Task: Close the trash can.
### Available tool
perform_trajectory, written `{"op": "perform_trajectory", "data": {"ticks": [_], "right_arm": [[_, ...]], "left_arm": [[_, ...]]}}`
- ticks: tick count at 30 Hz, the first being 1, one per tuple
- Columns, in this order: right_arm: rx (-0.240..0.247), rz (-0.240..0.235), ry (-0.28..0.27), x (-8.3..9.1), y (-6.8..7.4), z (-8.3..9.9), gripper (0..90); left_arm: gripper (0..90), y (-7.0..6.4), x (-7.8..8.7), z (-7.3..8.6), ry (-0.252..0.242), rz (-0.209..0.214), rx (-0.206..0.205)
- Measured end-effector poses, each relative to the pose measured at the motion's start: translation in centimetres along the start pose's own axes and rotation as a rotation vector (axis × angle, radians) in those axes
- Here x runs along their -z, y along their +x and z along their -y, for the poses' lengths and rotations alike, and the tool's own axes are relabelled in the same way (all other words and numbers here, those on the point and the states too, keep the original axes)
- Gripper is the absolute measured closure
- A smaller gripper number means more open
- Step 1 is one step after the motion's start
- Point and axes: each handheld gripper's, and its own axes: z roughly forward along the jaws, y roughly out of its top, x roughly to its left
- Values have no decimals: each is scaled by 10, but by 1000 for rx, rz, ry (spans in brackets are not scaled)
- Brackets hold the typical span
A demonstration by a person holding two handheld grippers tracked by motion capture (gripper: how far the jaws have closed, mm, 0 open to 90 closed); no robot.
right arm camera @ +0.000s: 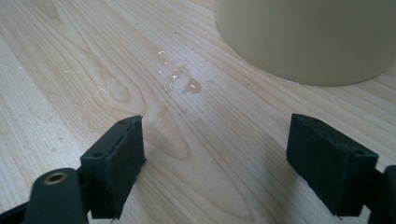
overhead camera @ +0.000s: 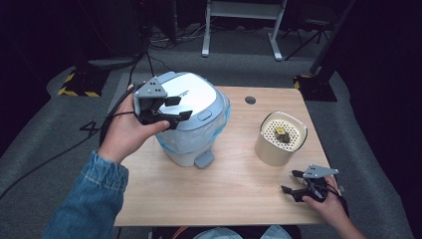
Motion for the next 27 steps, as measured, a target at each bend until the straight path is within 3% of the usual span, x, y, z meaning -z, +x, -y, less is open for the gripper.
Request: {"op": "perform_trajectory", "data": {"ticks": [5, 13, 20, 27], "right_arm": [[5, -3, 0, 0, -1, 0, 198], [13, -14, 0, -3, -5, -3, 198], [14, -16, 0, -4, -6, -4, 198], [14, -16, 1, -5, -6, -4, 197]], "left_arm": [[421, -4, 16, 16, -14, -1, 22], [447, -22, 34, 49, -13, 14, 32], [449, -32, 39, 85, -22, 20, 41], [444, -37, 37, 125, -36, 24, 80]]}}
